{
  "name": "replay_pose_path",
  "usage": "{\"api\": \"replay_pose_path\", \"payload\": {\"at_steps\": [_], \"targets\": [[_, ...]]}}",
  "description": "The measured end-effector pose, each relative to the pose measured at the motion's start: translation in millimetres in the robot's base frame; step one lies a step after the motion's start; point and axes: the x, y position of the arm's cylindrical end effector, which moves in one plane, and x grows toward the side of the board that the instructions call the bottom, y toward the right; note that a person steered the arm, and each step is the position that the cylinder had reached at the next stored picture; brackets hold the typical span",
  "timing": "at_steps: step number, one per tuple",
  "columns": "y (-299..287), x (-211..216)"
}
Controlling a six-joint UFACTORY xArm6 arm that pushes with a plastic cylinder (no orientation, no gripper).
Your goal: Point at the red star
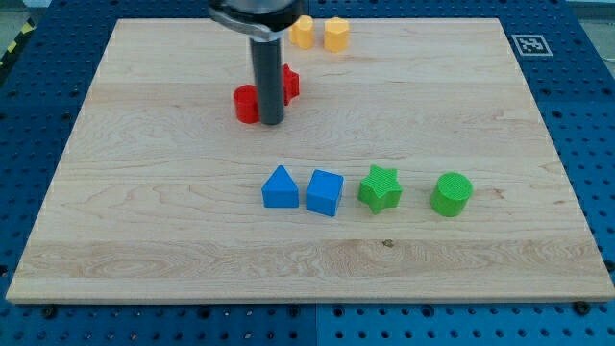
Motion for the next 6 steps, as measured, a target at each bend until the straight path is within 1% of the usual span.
{"api": "replay_pose_path", "payload": {"at_steps": [1, 2, 3, 4, 5, 6], "targets": [[-9, 0], [27, 2], [94, 3], [137, -13], [142, -57], [121, -103]]}}
